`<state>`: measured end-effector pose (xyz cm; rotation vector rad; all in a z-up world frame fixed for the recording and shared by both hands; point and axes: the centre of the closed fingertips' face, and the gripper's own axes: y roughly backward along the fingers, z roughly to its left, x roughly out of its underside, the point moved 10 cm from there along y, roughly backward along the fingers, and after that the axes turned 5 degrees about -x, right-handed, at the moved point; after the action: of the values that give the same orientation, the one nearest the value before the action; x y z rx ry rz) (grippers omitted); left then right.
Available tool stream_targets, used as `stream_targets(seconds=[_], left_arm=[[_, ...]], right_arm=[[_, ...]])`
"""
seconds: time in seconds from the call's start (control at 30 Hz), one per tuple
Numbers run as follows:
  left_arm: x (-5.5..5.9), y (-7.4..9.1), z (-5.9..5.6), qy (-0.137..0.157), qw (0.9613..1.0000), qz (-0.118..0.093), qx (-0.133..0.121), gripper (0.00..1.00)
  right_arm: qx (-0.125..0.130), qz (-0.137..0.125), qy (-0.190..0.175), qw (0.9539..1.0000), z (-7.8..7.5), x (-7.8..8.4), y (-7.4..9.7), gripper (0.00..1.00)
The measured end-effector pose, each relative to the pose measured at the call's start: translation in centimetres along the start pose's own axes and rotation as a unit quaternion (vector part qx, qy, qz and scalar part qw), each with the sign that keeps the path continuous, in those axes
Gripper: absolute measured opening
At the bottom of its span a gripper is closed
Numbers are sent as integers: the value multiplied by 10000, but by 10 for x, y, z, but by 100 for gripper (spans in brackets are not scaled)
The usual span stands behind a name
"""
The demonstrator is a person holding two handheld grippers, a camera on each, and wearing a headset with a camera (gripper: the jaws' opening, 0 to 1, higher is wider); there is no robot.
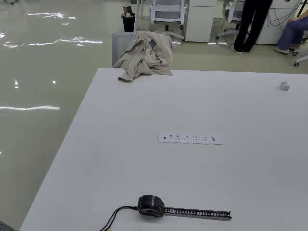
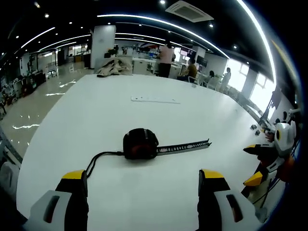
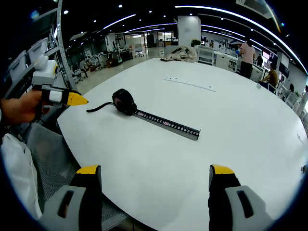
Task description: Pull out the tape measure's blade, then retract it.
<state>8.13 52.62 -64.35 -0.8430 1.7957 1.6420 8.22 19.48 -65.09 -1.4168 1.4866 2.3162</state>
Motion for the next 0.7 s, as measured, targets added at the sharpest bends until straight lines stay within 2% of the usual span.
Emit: stream_targets(seconds=[0.47, 0.7], left_arm=[[-8, -16, -11, -30, 10000, 22, 26, 92], [-13, -25, -13, -2, 10000, 33, -25, 91]], right_arm=[[-110, 131, 333, 9993, -14, -6, -13, 93], [-152, 201, 430, 9988, -20, -10, -18, 93]])
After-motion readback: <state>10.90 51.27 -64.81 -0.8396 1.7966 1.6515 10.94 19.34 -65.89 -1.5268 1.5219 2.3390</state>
